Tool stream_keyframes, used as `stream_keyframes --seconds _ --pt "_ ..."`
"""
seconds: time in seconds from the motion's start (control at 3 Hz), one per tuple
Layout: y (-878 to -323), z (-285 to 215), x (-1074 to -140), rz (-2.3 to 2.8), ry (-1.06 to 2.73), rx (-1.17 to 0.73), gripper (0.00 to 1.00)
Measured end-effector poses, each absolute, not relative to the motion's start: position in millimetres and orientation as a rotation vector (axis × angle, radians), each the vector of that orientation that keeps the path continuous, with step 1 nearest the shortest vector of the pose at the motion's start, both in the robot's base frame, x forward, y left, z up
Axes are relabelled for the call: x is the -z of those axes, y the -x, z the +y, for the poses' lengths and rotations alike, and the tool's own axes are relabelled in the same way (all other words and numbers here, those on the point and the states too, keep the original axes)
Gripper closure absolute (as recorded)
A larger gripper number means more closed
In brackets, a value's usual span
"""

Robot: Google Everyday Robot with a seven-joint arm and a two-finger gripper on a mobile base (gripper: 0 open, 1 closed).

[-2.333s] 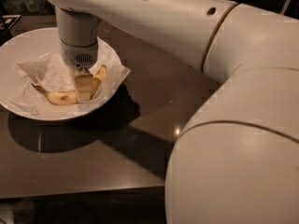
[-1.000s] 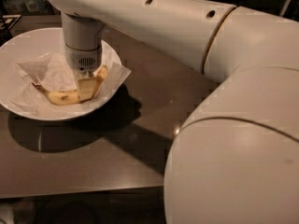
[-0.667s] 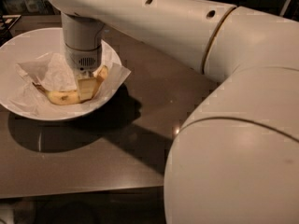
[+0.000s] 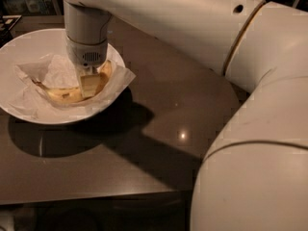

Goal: Pick banana from white bowl

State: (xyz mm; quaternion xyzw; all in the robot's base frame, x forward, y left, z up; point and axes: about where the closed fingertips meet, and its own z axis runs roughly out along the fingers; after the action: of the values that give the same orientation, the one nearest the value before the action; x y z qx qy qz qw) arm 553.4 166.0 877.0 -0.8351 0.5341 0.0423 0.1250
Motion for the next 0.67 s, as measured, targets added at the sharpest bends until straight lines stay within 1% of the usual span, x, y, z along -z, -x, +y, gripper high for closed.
stream_keyframes --seconds 0.67 --pt "-542.6 165.5 -907.3 1.510 2.422 -0.128 1.00"
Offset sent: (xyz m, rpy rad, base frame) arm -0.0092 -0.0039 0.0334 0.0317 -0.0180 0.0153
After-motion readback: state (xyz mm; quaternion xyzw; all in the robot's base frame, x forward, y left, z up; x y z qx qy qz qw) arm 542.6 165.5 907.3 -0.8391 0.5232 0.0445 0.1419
